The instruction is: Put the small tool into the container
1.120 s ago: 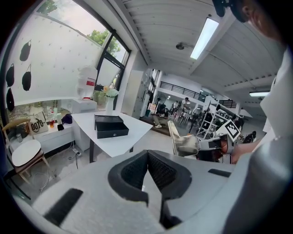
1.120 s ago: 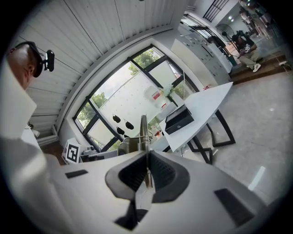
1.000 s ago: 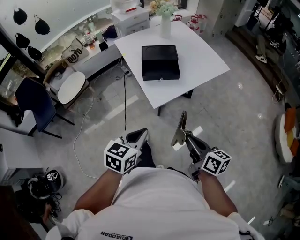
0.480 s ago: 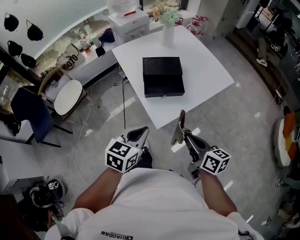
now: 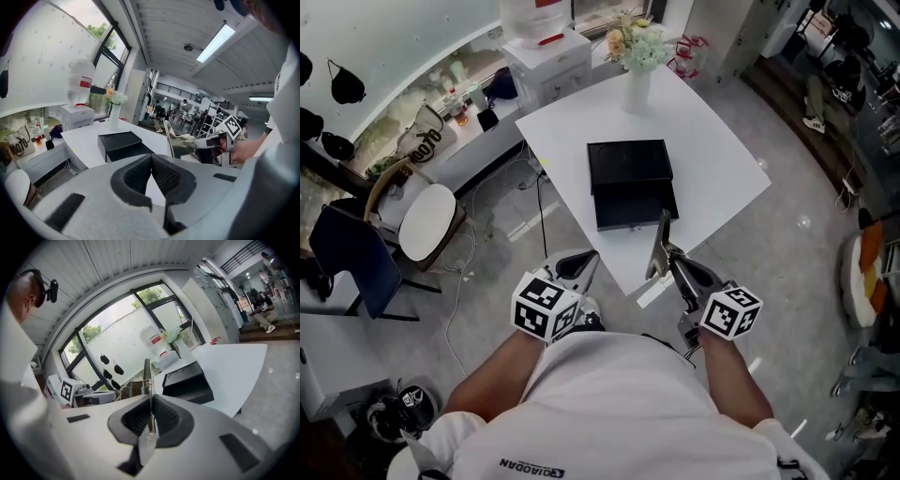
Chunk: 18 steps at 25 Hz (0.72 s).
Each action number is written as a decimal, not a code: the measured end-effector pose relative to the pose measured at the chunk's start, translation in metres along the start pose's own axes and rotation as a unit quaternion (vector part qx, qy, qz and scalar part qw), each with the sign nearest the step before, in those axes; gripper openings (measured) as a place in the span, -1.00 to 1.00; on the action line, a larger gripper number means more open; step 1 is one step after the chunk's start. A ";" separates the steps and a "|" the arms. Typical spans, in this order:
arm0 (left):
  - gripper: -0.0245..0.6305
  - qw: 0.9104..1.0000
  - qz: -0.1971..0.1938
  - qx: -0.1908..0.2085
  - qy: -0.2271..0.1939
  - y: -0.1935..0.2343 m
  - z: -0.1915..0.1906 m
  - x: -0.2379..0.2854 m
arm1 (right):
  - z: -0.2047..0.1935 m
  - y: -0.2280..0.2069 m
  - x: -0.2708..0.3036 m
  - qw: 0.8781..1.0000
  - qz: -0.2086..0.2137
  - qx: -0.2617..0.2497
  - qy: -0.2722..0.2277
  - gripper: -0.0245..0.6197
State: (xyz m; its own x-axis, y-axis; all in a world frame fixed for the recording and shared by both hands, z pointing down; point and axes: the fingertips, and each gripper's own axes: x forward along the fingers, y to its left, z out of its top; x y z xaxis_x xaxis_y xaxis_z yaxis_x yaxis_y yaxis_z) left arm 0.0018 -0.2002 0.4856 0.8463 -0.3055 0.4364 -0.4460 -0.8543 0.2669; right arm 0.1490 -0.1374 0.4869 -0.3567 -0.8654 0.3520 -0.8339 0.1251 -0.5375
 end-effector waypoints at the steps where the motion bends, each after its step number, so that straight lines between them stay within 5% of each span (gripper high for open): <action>1: -0.90 1.000 -0.005 0.002 -0.001 0.006 0.003 0.002 | 0.002 -0.001 0.006 1.000 -0.004 0.000 0.000 -0.88; 18: -0.90 1.000 -0.002 -0.012 0.009 0.045 0.019 0.032 | 0.034 -0.019 0.053 1.000 0.001 -0.012 0.019 -0.88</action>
State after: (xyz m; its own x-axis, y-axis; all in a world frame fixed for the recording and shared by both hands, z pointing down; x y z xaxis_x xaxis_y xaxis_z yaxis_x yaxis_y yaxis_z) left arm 0.0145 -0.2563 0.4958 0.8421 -0.2948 0.4515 -0.4508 -0.8445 0.2893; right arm 0.1602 -0.2019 0.4898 -0.3738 -0.8457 0.3809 -0.8430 0.1386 -0.5197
